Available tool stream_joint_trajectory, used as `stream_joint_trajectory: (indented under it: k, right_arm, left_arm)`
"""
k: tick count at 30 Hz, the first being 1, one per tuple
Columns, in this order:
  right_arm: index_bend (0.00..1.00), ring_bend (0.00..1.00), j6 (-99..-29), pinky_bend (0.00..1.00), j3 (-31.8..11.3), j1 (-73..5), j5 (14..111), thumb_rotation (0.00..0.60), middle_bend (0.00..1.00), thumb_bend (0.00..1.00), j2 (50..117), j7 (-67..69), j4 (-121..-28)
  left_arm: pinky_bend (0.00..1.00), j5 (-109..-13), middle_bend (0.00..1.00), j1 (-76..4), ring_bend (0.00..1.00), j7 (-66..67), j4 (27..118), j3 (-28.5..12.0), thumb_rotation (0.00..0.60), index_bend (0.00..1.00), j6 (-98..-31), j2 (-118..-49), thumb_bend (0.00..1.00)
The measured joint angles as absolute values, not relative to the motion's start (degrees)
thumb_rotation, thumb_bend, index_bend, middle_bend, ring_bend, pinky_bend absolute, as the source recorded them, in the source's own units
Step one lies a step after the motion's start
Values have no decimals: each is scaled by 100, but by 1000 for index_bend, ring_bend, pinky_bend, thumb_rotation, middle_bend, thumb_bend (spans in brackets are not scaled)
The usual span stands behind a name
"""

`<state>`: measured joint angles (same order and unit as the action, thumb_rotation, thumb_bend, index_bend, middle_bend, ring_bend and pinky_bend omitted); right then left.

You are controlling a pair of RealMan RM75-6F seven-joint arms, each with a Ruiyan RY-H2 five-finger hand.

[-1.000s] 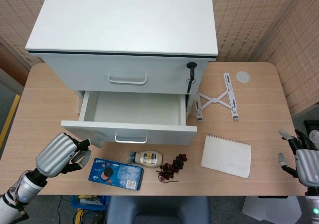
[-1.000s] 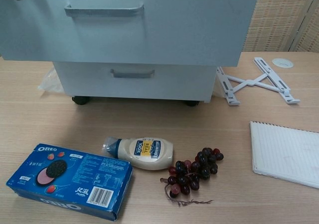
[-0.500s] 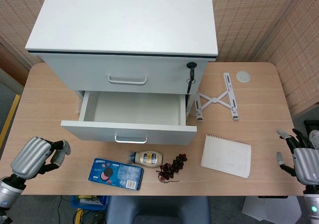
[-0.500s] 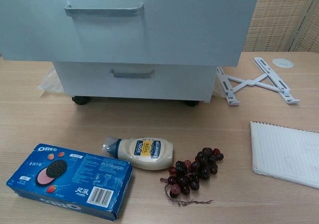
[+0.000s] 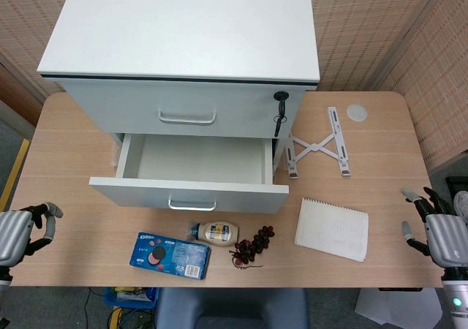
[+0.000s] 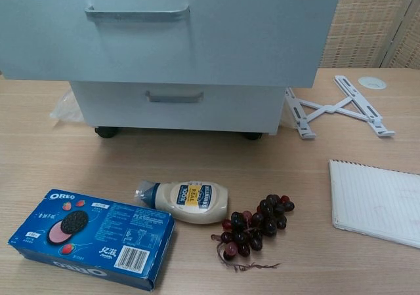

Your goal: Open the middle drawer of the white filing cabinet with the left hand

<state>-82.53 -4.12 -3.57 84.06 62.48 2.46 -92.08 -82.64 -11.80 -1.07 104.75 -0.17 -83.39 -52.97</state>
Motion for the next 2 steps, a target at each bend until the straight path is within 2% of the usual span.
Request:
stream_joint_trajectory:
  k: [2]
  right_arm:
    - [162,188,-8237,185,-412,-368,8400,600,283,429,6250,241,-9208]
  left_arm:
    - [649,-8202,575,-1067,568,105,10337,-42,600,464,-8517,-5471,626]
